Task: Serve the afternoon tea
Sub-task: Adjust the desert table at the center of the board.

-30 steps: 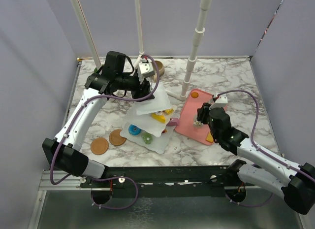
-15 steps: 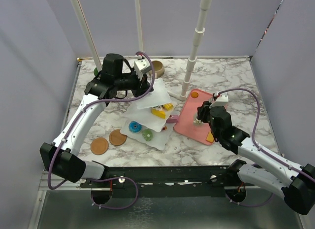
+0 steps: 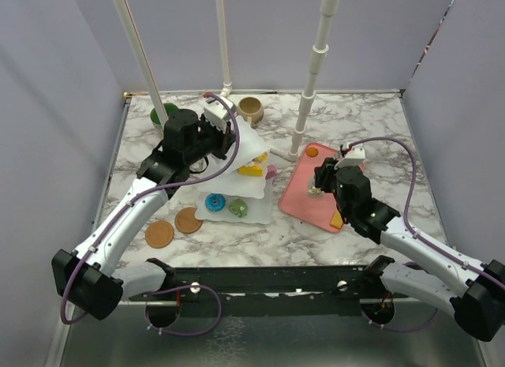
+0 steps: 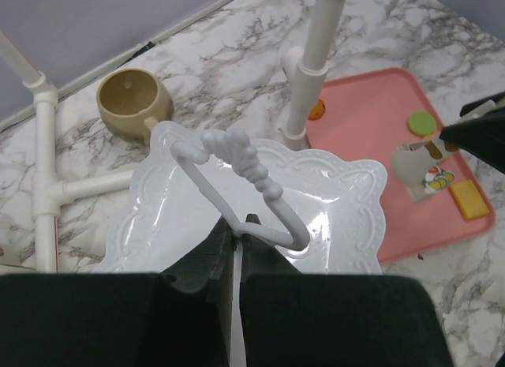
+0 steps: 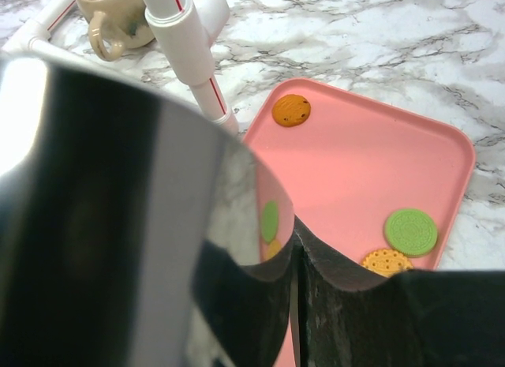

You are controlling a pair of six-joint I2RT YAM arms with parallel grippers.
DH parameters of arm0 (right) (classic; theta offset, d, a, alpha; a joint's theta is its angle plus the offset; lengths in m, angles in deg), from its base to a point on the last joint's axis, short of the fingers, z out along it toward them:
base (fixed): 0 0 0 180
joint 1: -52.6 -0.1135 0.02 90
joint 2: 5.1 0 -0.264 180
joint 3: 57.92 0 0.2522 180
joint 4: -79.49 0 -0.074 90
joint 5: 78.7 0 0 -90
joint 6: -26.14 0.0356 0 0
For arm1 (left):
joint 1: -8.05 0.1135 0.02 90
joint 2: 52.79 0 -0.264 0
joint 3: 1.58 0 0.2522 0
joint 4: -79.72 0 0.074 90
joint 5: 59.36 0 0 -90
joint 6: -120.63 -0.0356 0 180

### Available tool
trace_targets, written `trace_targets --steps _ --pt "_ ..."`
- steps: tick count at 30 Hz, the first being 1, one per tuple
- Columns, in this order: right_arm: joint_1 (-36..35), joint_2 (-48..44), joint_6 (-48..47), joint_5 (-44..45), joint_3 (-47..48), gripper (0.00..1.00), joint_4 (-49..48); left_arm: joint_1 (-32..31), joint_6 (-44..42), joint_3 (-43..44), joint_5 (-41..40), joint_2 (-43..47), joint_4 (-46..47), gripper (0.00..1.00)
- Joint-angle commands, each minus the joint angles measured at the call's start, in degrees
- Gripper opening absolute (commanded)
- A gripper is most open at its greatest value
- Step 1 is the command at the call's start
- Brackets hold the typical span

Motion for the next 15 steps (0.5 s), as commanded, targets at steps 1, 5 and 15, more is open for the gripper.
trace_targets --steps 1,5,15 --pt "-0.28 0.49 -1.02 -1.30 2.36 0.12 -1.86 -4.25 7.08 -0.06 -16.97 0.61 11.15 0.02" --pt "-0.26 0.36 -1.37 -1.88 3.07 0.11 -1.69 -7.80 9.76 1.28 -26.66 -1.40 11.53 0.01" --pt "-0.28 -2.04 -2.57 -6.37 4.75 0.11 -1.74 -13.10 14.74 4.65 -39.96 -2.20 10.54 0.00"
